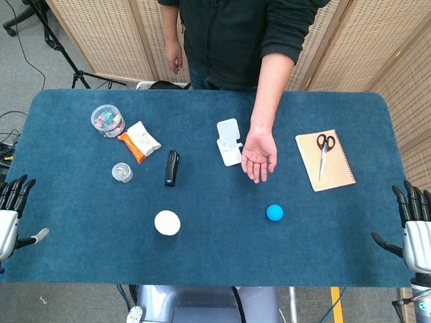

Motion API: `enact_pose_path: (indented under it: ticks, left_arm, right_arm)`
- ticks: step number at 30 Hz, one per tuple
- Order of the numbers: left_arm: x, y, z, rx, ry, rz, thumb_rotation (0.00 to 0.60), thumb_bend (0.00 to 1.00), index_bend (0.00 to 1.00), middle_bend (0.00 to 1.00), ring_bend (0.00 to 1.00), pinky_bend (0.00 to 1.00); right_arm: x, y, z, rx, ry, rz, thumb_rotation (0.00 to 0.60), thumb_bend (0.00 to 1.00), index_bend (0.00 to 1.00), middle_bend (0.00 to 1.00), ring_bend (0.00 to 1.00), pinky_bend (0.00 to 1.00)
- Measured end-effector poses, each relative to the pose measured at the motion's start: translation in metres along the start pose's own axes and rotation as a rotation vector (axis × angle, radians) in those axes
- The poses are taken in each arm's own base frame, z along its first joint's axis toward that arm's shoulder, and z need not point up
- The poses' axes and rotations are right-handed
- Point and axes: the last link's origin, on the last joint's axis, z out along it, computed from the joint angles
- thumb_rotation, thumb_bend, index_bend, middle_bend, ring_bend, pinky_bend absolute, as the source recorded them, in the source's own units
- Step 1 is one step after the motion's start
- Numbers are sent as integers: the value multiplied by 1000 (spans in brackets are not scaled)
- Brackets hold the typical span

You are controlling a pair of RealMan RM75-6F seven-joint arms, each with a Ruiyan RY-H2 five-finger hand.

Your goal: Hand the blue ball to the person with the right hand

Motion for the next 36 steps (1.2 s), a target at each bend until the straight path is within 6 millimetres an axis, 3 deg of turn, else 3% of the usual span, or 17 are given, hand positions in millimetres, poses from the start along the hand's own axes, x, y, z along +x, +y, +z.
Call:
enact_pose_path:
  ticks: [9, 15, 19, 24, 29, 36]
  left_arm:
    - [0, 0, -1, -4, -7, -9, 600, 0, 0, 0, 0, 0]
    - [-1, -1, 1, 3, -20, -15, 600, 0, 0, 0, 0, 0]
    - [-1, -2, 3, 11, -21, -18, 600, 0, 0, 0, 0, 0]
    - [-4, -1, 4, 16, -35, -14, 600, 0, 0, 0, 0, 0]
    - [-4, -3, 4, 25, -37, -19, 600, 0, 0, 0, 0, 0]
    - [-3, -8, 6, 43, -41, -33, 600, 0, 0, 0, 0, 0]
  right_arm:
    - [0, -1, -2, 10, -15, 27, 600, 0, 0, 0, 0, 0]
    - [-10, -6, 4, 98, -77, 164, 600, 0, 0, 0, 0, 0]
    - [-27, -10, 16, 180, -149, 210, 600, 0, 4, 3, 0, 0]
    - [-55, -39, 31, 286, -259, 237, 600, 0, 77, 90, 6, 76]
    - [-85, -66, 43, 349, -324, 224, 600, 0, 164, 184, 96, 174]
    - [-112, -87, 54, 355, -367, 211, 600, 0, 225, 247, 169, 231]
